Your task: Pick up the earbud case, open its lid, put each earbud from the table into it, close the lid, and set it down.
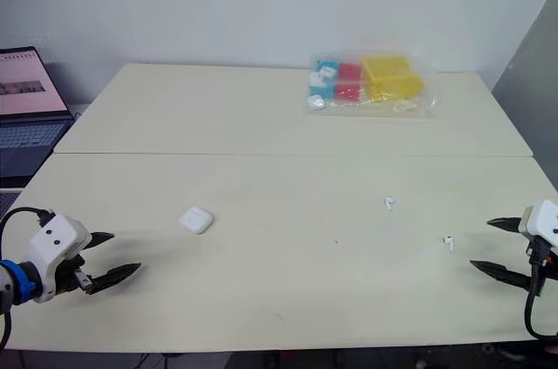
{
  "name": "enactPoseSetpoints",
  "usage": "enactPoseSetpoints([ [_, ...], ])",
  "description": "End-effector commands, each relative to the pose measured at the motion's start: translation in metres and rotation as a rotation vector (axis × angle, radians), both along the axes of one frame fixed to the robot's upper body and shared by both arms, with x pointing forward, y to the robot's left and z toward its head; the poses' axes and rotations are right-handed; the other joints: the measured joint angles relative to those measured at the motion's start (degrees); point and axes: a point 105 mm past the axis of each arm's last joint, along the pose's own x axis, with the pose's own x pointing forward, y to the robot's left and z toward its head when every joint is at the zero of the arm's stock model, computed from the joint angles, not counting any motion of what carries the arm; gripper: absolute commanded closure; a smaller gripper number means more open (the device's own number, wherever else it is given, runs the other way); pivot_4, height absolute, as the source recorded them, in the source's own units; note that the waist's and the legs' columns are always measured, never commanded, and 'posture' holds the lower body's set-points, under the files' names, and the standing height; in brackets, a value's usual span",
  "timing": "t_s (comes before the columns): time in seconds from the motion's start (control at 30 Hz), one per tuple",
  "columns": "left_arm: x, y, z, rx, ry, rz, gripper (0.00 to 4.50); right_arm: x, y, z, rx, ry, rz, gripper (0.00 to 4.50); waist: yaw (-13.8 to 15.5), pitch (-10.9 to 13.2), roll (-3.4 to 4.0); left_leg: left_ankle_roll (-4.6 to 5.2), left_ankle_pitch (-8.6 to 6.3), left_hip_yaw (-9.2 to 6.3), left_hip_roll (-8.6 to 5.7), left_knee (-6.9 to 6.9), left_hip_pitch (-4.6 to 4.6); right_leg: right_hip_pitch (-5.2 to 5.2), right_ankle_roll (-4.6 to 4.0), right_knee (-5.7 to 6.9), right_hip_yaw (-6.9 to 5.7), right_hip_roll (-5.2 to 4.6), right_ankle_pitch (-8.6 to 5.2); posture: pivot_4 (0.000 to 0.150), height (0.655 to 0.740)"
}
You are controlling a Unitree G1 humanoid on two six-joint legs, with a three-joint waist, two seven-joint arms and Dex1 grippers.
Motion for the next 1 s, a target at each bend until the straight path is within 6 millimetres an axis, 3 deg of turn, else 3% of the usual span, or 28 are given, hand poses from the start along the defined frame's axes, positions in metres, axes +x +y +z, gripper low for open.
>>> enactPoseSetpoints([
  [0.03, 0.001, -0.003, 0.012, 0.002, -0.031, -0.023, 0.02, 0.003, -0.003, 0.014, -0.020, -0.053, -0.003, 0.00, 0.00, 0.00, 0.00, 0.00, 0.00, 0.00, 0.00, 0.00, 0.00, 0.00, 0.00, 0.00, 0.00, 0.00, 0.00, 0.150, 0.7359],
  [0.7, -0.011, -0.007, 0.010, -0.029, 0.027, -0.146, 0.02, -0.003, -0.009, 0.007, -0.071, -0.064, 0.024, 0.00, -0.03, 0.00, 0.00, 0.00, 0.00, 0.04, -0.02, 0.05, 0.01, 0.03, 0.01, 0.02, 0.01, 0.01, 0.00, 0.150, 0.7359],
  [0.87, -0.008, -0.021, 0.012, -0.105, 0.008, -0.148, 0.02, -0.002, -0.002, 0.006, -0.048, -0.033, 0.036, 0.00, -0.03, 0.00, 0.00, 0.00, 0.00, 0.02, -0.01, 0.12, 0.01, 0.05, 0.01, 0.09, 0.00, 0.01, 0.00, 0.150, 0.7359],
  [1.0, 0.004, -0.036, 0.015, -0.172, -0.042, -0.113, 0.02, 0.003, 0.019, 0.016, -0.013, -0.047, 0.101, 0.00, -0.05, -0.01, 0.00, 0.00, 0.00, 0.02, -0.01, 0.17, 0.08, 0.08, 0.03, 0.17, 0.04, 0.02, 0.02, 0.150, 0.7359],
])
